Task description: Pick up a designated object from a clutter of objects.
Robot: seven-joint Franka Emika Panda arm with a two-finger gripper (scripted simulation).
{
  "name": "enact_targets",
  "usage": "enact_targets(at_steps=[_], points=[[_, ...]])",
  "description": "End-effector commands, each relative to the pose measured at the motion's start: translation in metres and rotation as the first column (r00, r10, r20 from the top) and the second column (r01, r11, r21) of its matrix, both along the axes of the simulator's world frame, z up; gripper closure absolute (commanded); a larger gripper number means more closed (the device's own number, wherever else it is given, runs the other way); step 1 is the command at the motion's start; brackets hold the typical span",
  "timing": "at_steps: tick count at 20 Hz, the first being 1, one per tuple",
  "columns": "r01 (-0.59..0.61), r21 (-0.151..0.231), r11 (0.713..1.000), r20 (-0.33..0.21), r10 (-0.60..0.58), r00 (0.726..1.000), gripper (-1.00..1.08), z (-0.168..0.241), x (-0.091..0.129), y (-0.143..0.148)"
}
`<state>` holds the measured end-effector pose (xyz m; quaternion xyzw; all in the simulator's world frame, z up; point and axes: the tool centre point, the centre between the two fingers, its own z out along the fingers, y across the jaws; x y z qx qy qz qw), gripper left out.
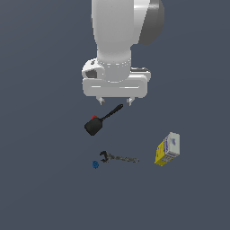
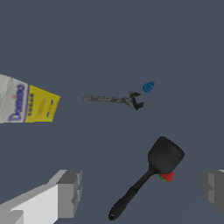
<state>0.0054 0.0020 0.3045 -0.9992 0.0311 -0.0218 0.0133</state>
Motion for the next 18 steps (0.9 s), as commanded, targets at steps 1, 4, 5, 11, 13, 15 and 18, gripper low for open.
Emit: enact_targets(at_steps=[1, 4, 5, 11, 13, 15, 18], points=[[0.034, 0.001, 0.999, -0.004, -0.034, 0.999, -0.92, -0.015, -0.004, -0.004], [0.086, 0.001, 0.996, -0.008, -0.086, 0.996, -0.92, -0.038, -0.011, -0.010], [0.106, 0.001, 0.994, -0.010, -0.106, 0.994, -0.92, -0.047, -0.015, -0.012], [0.240, 0.000, 0.971, -0.021, -0.240, 0.971, -0.92, -0.103, -0.041, -0.027], [0.285, -0.002, 0.958, -0.025, -0.285, 0.958, -0.92, -0.121, -0.052, -0.032], [0.329, -0.004, 0.944, -0.029, -0.329, 0.944, -0.92, -0.138, -0.064, -0.036], [0.395, -0.007, 0.919, -0.033, -0.395, 0.918, -0.92, -0.162, -0.084, -0.043]])
